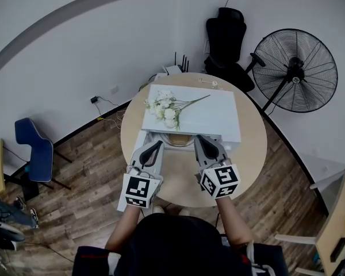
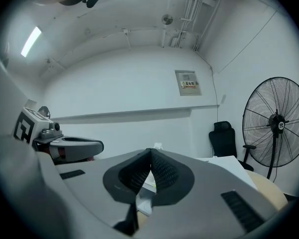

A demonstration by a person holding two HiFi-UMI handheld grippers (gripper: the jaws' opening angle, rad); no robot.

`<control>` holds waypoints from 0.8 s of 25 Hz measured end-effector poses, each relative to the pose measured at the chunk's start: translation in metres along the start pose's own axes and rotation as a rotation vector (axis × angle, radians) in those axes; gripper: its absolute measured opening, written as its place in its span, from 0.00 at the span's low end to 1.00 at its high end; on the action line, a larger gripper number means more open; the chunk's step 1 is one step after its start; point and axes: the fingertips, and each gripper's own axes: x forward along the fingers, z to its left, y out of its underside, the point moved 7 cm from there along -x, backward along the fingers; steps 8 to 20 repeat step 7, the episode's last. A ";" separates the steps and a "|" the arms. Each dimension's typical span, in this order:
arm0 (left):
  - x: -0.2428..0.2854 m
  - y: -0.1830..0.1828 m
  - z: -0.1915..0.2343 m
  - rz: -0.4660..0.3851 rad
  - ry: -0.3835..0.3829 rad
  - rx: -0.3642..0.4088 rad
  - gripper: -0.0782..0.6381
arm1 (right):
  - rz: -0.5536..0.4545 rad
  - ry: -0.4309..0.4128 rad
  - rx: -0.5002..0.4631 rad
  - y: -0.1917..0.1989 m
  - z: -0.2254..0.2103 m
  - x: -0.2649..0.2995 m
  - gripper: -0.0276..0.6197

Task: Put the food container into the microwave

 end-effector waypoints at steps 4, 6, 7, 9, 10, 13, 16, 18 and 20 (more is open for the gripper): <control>0.000 -0.002 0.003 -0.003 -0.003 0.003 0.13 | 0.001 -0.003 0.001 -0.001 0.001 0.002 0.06; 0.000 -0.002 0.004 -0.003 -0.004 0.007 0.13 | 0.001 -0.005 0.000 -0.001 0.002 0.003 0.06; 0.000 -0.002 0.005 -0.002 -0.004 0.009 0.13 | 0.001 -0.005 0.000 -0.001 0.002 0.003 0.06; 0.000 -0.002 0.005 -0.002 -0.004 0.009 0.13 | 0.001 -0.005 0.000 -0.001 0.002 0.003 0.06; 0.000 -0.002 0.005 -0.002 -0.004 0.009 0.13 | 0.001 -0.005 0.000 -0.001 0.002 0.003 0.06; 0.000 -0.002 0.005 -0.002 -0.004 0.009 0.13 | 0.001 -0.005 0.000 -0.001 0.002 0.003 0.06; 0.000 -0.002 0.005 -0.002 -0.004 0.009 0.13 | 0.001 -0.005 0.000 -0.001 0.002 0.003 0.06; 0.000 -0.002 0.005 -0.002 -0.004 0.009 0.13 | 0.001 -0.005 0.000 -0.001 0.002 0.003 0.06; 0.000 -0.002 0.005 -0.002 -0.004 0.009 0.13 | 0.001 -0.005 0.000 -0.001 0.002 0.003 0.06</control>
